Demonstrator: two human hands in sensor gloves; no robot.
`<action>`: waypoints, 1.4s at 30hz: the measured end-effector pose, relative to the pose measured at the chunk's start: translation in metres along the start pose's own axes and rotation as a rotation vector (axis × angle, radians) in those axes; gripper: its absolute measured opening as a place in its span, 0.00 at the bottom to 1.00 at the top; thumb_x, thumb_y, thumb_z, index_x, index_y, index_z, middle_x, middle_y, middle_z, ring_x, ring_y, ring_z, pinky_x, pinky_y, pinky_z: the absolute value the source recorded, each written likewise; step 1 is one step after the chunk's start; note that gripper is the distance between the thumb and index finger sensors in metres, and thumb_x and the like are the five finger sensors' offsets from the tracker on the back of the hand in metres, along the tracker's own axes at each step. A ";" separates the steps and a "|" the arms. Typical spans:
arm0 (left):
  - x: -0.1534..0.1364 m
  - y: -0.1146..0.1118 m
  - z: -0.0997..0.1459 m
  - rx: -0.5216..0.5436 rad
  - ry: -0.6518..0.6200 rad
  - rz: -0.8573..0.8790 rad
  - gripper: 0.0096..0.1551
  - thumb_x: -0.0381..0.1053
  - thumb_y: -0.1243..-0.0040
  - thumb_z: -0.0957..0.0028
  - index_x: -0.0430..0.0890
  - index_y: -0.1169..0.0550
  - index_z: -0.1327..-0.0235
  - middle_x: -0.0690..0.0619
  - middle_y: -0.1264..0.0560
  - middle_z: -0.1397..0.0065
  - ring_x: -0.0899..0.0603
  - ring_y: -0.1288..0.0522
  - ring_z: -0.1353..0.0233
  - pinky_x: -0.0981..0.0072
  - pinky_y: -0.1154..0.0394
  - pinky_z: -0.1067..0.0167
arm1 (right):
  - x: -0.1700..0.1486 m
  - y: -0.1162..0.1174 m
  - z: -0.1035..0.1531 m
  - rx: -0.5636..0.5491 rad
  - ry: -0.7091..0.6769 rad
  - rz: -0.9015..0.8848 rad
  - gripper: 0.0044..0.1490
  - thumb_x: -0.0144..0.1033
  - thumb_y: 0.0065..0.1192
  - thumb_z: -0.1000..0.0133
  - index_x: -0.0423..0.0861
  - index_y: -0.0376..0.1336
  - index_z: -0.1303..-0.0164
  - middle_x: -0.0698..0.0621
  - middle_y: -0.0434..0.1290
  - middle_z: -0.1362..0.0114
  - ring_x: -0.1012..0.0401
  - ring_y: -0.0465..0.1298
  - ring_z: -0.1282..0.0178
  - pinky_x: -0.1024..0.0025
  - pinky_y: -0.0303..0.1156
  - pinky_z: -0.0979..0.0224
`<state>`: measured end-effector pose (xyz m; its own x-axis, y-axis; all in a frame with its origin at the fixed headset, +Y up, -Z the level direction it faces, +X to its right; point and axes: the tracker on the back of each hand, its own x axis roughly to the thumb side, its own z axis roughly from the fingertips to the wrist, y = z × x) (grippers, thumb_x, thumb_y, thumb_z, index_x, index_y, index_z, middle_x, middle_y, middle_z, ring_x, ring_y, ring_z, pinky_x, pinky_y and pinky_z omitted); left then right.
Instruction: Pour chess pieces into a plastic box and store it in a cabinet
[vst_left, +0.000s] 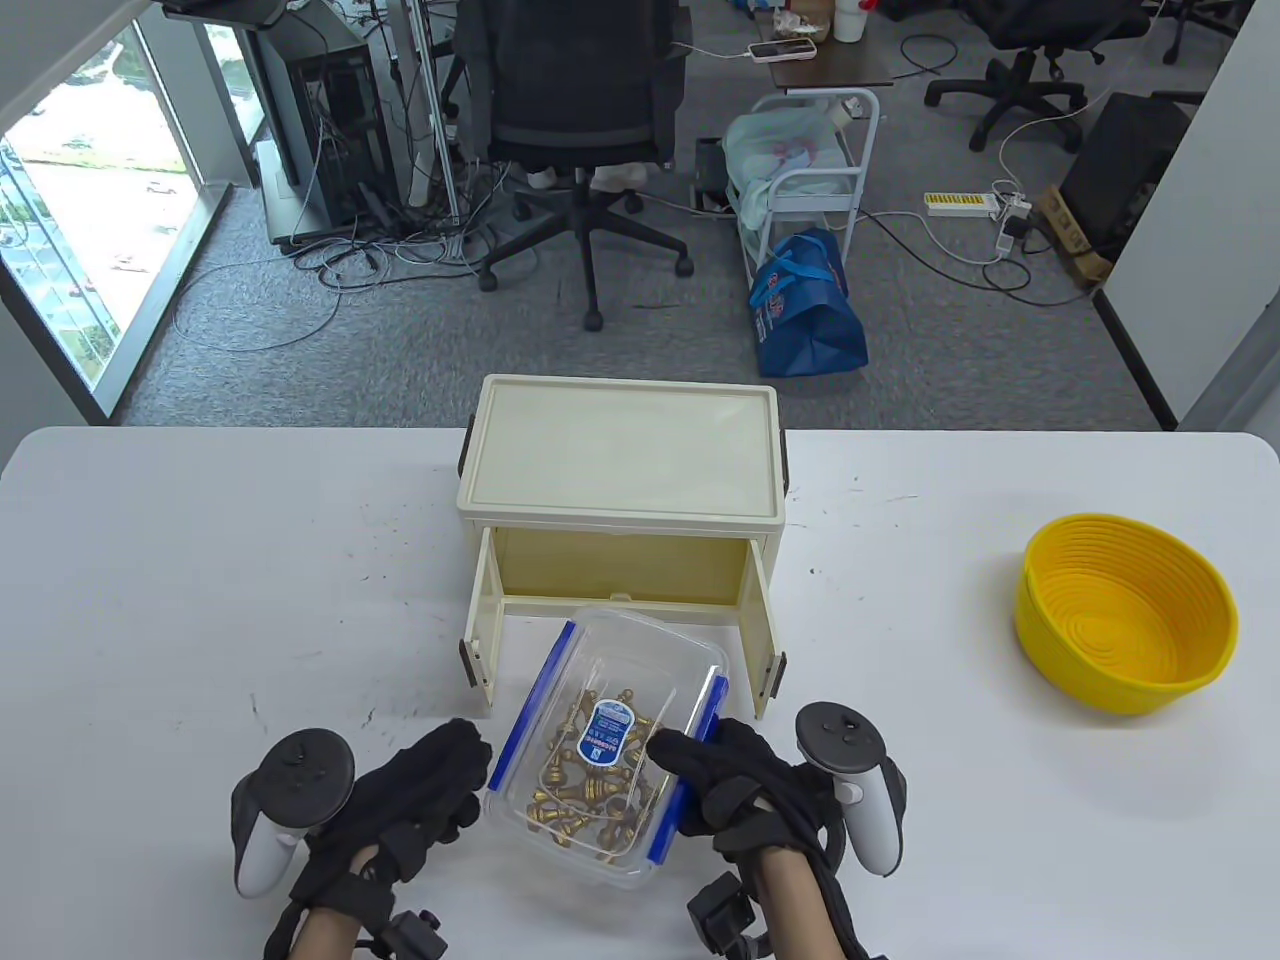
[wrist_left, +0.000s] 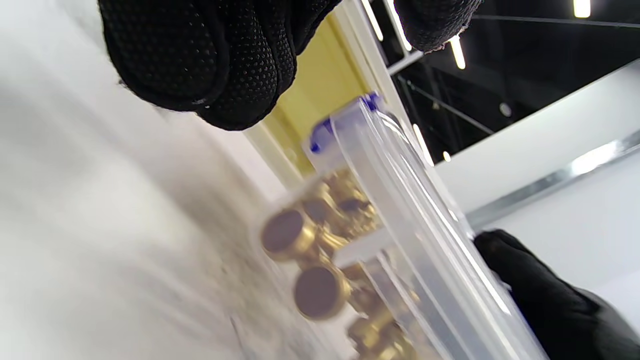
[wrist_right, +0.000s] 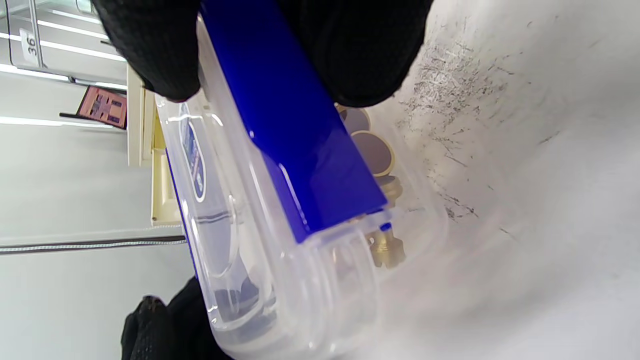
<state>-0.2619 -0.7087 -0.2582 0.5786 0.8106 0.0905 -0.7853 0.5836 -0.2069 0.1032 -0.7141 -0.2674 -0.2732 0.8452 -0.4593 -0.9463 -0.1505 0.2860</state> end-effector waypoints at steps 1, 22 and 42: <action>0.000 0.004 0.002 0.034 0.004 -0.038 0.45 0.59 0.51 0.26 0.22 0.33 0.18 0.26 0.22 0.33 0.33 0.18 0.45 0.49 0.17 0.51 | 0.000 0.001 0.001 -0.010 0.006 -0.007 0.48 0.57 0.75 0.44 0.36 0.57 0.29 0.41 0.71 0.36 0.48 0.80 0.50 0.66 0.80 0.49; -0.028 0.016 0.002 0.332 0.128 -0.387 0.48 0.68 0.61 0.28 0.37 0.44 0.06 0.30 0.43 0.10 0.22 0.42 0.16 0.22 0.39 0.29 | -0.028 0.058 -0.008 -0.261 0.069 -0.454 0.48 0.56 0.74 0.43 0.37 0.53 0.31 0.41 0.68 0.35 0.48 0.79 0.47 0.66 0.81 0.46; -0.048 0.022 -0.003 0.280 0.197 -0.286 0.47 0.68 0.62 0.27 0.38 0.44 0.06 0.28 0.45 0.09 0.19 0.46 0.16 0.21 0.40 0.29 | -0.017 0.070 -0.064 -0.357 0.091 -0.604 0.48 0.57 0.73 0.43 0.37 0.52 0.33 0.42 0.67 0.35 0.48 0.80 0.46 0.67 0.82 0.46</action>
<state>-0.3066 -0.7344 -0.2699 0.7908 0.6058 -0.0873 -0.6013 0.7956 0.0740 0.0302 -0.7723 -0.2936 0.3189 0.7902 -0.5233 -0.9314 0.1590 -0.3274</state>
